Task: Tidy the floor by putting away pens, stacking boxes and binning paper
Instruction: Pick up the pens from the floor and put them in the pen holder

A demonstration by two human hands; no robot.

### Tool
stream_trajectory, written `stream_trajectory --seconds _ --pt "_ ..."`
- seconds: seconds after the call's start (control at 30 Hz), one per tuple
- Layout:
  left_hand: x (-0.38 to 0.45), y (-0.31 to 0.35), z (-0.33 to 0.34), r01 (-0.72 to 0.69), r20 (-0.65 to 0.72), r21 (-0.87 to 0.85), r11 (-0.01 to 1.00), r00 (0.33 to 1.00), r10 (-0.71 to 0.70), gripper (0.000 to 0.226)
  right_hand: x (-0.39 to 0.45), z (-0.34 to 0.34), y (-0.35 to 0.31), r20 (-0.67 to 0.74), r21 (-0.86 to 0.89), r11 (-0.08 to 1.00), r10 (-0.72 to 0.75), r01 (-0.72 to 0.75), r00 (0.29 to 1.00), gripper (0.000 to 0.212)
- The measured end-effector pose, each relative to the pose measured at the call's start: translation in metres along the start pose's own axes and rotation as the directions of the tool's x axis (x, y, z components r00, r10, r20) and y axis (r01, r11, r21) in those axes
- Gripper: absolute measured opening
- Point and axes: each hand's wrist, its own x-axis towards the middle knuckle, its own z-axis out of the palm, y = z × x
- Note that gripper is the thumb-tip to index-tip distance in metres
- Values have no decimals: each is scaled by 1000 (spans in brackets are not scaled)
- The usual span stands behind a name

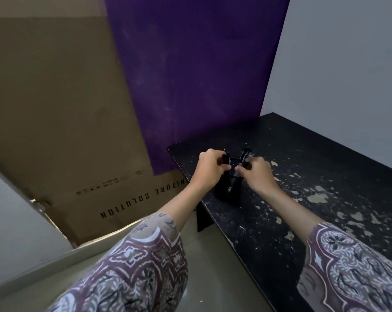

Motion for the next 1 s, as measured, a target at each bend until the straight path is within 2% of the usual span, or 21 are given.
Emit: stream_trajectory --seconds 0.07,0.13,0.2,0.3,0.4,0.57,0.73,1.0 --pt "4 -3 4 -20 11 96 995 1000 19 33 2 2 2 28 -19 1000 10 -9 1000 7" --pt "5 -5 4 -56 -2 188 981 998 58 48 2 6 4 43 -39 999 -6 8 999 23" --pt "4 -9 1 -59 -20 205 977 998 65 55 -3 7 5 37 -25 1000 -1 2 999 47" --pt "-4 -18 -6 -45 -42 205 978 998 54 58 -16 7 3 -20 -19 999 -31 31 999 56" --pt "-19 -28 -12 -36 -68 163 986 997 48 58 -30 9 -3 -109 -6 998 -65 65 992 52" --pt "-50 -46 -25 15 -100 104 994 995 -5 56 -61 23 -16 -240 78 979 -165 188 957 31" --pt "-99 -75 -43 102 -134 85 991 987 -90 52 -105 56 -25 -167 131 959 -228 251 959 23" --pt "-207 -125 -73 242 -168 38 970 958 -232 43 -192 107 -28 7 149 970 -196 192 981 23"
